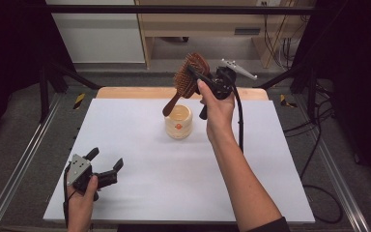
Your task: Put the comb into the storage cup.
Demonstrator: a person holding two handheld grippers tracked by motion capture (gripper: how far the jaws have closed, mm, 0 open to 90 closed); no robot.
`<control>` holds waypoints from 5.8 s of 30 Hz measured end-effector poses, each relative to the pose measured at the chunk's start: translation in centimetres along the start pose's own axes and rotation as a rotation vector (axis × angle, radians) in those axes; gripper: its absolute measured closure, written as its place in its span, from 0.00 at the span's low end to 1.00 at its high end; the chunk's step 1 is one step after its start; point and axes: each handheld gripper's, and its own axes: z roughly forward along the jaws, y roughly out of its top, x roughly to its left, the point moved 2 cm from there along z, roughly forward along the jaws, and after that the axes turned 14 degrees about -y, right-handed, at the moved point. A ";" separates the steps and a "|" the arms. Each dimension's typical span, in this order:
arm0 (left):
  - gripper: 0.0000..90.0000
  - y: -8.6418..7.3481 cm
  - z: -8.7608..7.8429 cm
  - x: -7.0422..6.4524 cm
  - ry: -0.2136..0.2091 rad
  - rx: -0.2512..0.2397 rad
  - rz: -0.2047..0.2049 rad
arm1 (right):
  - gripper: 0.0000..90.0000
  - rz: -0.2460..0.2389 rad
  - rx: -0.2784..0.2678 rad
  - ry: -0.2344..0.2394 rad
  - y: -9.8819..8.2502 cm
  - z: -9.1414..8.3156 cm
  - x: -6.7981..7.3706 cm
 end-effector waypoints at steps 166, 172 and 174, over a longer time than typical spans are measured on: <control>0.02 -0.1 0.2 0.1 -0.018 0.016 0.006 | 0.56 -0.119 0.132 -0.119 -7.7 5.2 -3.0; 0.02 -0.1 0.2 0.1 -0.017 0.016 0.005 | 0.56 -0.107 0.133 -0.114 -7.8 5.2 -3.0; 0.02 -0.1 0.2 0.1 -0.017 0.016 0.005 | 0.56 -0.106 0.132 -0.114 -7.8 5.2 -3.0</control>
